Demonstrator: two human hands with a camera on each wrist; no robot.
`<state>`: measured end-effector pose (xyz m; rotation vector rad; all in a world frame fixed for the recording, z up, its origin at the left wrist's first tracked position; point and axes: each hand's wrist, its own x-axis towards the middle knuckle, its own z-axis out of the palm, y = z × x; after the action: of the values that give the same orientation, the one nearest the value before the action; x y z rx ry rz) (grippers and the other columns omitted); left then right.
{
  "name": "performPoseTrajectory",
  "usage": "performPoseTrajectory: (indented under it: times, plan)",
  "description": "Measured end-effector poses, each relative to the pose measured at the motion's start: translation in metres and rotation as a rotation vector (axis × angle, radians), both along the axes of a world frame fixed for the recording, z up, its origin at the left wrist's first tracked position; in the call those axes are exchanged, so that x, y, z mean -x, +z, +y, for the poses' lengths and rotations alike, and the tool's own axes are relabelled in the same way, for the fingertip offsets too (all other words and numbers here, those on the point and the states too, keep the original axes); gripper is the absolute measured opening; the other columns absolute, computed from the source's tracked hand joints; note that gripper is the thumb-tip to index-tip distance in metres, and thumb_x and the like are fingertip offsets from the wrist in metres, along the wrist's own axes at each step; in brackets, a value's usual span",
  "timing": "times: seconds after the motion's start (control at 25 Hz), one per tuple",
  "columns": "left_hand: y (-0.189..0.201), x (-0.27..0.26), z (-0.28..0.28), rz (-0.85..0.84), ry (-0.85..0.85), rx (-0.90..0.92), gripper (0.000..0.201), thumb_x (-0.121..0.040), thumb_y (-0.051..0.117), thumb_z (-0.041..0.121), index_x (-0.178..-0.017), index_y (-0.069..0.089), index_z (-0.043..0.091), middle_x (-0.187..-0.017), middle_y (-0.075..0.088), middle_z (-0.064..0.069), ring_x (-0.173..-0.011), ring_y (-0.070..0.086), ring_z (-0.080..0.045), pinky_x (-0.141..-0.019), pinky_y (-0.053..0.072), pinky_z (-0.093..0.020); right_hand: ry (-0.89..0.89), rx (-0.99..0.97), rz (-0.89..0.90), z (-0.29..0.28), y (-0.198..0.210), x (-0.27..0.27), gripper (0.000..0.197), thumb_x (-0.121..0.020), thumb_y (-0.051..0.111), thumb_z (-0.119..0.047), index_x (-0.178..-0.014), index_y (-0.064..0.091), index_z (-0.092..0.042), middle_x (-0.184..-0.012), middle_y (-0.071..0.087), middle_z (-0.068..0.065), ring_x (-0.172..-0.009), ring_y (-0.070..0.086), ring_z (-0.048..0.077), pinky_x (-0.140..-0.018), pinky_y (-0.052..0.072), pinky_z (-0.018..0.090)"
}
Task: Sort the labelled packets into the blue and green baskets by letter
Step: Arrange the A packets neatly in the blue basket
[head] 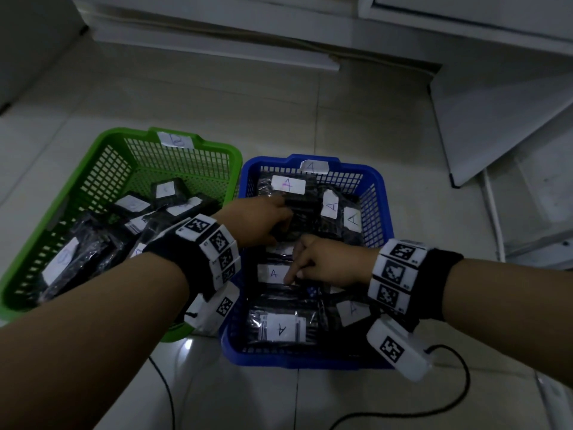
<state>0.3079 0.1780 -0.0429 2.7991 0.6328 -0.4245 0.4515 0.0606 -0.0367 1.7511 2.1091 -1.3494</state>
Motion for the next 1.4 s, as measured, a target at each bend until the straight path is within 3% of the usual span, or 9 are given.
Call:
performPoseTrajectory:
  times: [0.24,0.32,0.44,0.56,0.76,0.88,1.08,1.28,1.4]
  plan:
    - [-0.008,-0.007,0.003,0.184,-0.054,-0.038,0.032,-0.09,0.054,0.026,-0.122,0.055,0.028,-0.127,0.044,0.0,-0.112,0.053,-0.023,-0.067,0.04,-0.032,-0.098,-0.033,0.043,-0.004,-0.007,-0.006,0.028,-0.094,0.053,-0.008,-0.116,0.069,-0.014,-0.137,0.05,0.0,-0.129,0.043,0.012,-0.11,0.025,0.015]
    - [-0.009,-0.008,0.004,0.175,-0.056,-0.008,0.031,-0.09,0.051,0.024,-0.12,0.057,0.027,-0.128,0.046,0.001,-0.113,0.053,-0.022,-0.071,0.043,-0.032,-0.015,-0.057,-0.03,-0.003,-0.008,-0.006,0.03,-0.095,0.051,-0.009,-0.119,0.067,-0.016,-0.146,0.045,-0.003,-0.134,0.039,0.011,-0.107,0.022,0.012]
    - [-0.011,-0.003,0.009,0.125,-0.092,0.043,0.03,-0.09,0.05,0.022,-0.118,0.059,0.025,-0.125,0.052,0.003,-0.112,0.055,-0.02,-0.084,0.05,-0.035,-0.08,-0.217,-0.085,0.001,-0.007,-0.012,0.028,-0.093,0.053,-0.008,-0.116,0.069,-0.015,-0.134,0.051,0.001,-0.124,0.047,0.016,-0.094,0.029,0.01]
    - [-0.008,0.001,0.013,0.15,-0.139,0.031,0.034,-0.09,0.048,0.021,-0.12,0.061,0.029,-0.126,0.056,0.005,-0.113,0.056,-0.019,-0.093,0.049,-0.039,-0.08,-0.217,-0.18,0.004,-0.008,-0.016,0.035,-0.093,0.054,-0.014,-0.128,0.061,-0.017,-0.137,0.043,0.004,-0.127,0.043,0.02,-0.101,0.032,0.019]
    - [0.008,-0.003,0.026,-0.18,0.094,-0.125,0.025,-0.088,0.053,0.022,-0.107,0.069,0.018,-0.128,0.047,-0.007,-0.12,0.042,-0.03,-0.096,0.043,-0.041,-0.035,-0.15,-0.176,0.002,-0.008,-0.018,0.042,-0.095,0.052,-0.015,-0.137,0.051,-0.02,-0.152,0.031,-0.004,-0.138,0.031,0.016,-0.104,0.021,0.014]
    - [0.008,-0.005,0.033,-0.122,0.096,-0.09,0.029,-0.086,0.055,0.017,-0.113,0.065,0.016,-0.144,0.039,-0.007,-0.131,0.036,-0.03,-0.106,0.034,-0.038,0.108,-0.191,-0.26,0.004,-0.009,-0.017,0.043,-0.095,0.05,-0.017,-0.138,0.049,-0.023,-0.155,0.029,-0.004,-0.137,0.026,0.021,-0.111,0.021,0.025]
    - [0.006,-0.015,0.035,-0.124,0.151,-0.044,0.036,-0.085,0.056,0.016,-0.118,0.045,0.007,-0.126,0.051,-0.017,-0.108,0.051,-0.033,-0.088,0.038,-0.038,0.019,-0.263,-0.266,0.024,-0.015,-0.008,0.042,-0.086,0.057,-0.007,-0.126,0.048,-0.01,-0.128,0.05,0.012,-0.116,0.051,0.029,-0.093,0.043,0.035]
    - [0.007,-0.017,0.041,-0.204,0.278,0.073,0.037,-0.088,0.052,0.014,-0.123,0.043,0.01,-0.114,0.058,-0.019,-0.094,0.058,-0.033,-0.071,0.043,-0.034,0.149,-0.295,-0.391,0.028,-0.024,-0.001,0.043,-0.082,0.058,-0.004,-0.124,0.047,-0.005,-0.116,0.056,0.015,-0.106,0.054,0.031,-0.078,0.046,0.035]
    - [0.009,-0.009,0.046,-0.372,0.38,0.115,0.032,-0.091,0.048,0.013,-0.122,0.05,0.009,-0.113,0.059,-0.018,-0.099,0.057,-0.032,-0.077,0.042,-0.031,-0.127,-0.249,-0.241,0.033,-0.022,-0.005,0.045,-0.087,0.053,-0.007,-0.132,0.049,-0.007,-0.121,0.06,0.017,-0.109,0.058,0.033,-0.083,0.05,0.033]
